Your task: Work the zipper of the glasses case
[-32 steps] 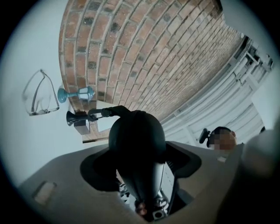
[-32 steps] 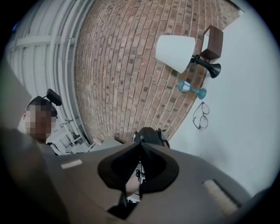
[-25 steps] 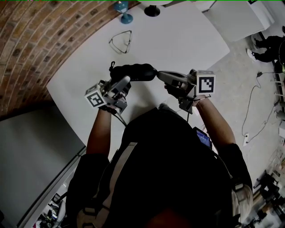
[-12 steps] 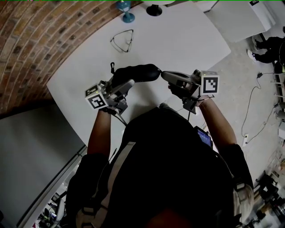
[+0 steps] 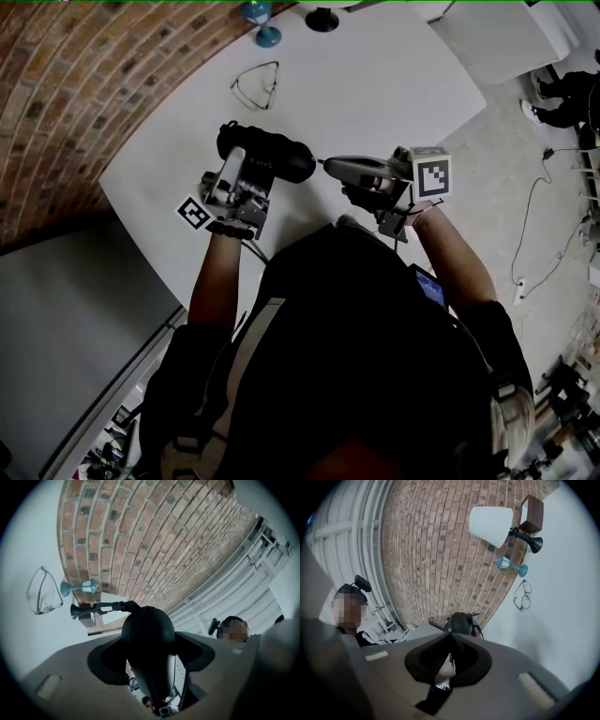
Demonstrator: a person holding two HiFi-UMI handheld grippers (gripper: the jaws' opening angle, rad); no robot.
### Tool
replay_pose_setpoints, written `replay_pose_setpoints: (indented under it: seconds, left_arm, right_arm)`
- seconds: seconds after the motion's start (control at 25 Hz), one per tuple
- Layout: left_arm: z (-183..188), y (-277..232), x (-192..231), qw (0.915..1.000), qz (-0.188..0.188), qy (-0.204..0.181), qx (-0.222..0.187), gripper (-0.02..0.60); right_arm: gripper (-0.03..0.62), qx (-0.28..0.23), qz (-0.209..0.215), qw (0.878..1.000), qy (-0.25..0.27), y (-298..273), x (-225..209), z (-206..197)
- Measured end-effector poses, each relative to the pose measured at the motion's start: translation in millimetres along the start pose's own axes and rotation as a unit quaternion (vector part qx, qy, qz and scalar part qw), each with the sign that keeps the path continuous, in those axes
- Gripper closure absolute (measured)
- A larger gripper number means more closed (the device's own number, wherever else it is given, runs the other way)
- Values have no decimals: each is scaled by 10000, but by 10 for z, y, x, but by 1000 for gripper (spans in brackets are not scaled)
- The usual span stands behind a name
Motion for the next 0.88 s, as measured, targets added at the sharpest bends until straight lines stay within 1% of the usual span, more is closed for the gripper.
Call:
replay_pose_setpoints:
  seconds: [0.08, 0.24, 0.48, 0.6, 0.68, 0.76, 0.8, 0.88]
  left_arm:
    - [11, -5, -12, 10000, -26, 16, -50, 275]
    - [-20, 2, -17, 9999, 4, 34, 110, 278]
    - [-32, 8, 31, 9995, -12, 257, -176, 273]
    - [-55, 31, 53, 9995, -4, 311, -92, 268]
    - [-99, 59, 79, 9995, 77, 251, 184, 264]
    - [-180, 128, 126, 9974, 291, 101, 657, 242]
    - [-231, 161, 145, 9947, 406, 11, 944, 225]
    - [-341, 181, 145, 9859, 573, -204, 1556, 205]
  right_arm:
    - [589, -3, 36, 10000, -63, -4, 11, -6]
    - [589, -109, 17, 9999, -133, 24, -9, 30]
    - [589, -259, 183, 9986, -419, 10, 0, 73]
    - [589, -352, 224, 9979, -488, 24, 7, 108]
    - [589, -379, 207, 9981, -436, 51, 8, 135]
    - [589, -388, 192, 9984, -377, 87, 14, 149]
    - [589, -388, 191, 9985, -346, 105, 23, 152]
    - [589, -378, 189, 9987, -273, 132, 44, 155]
Point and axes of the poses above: the fingertips, and each gripper's own axes: y backward along the fingers, x to its left, z out of its top, the point moved 1 cm from there along y, backward along the fingers, and after that the axes turned 14 degrees about -z, right-handed, at the moved point
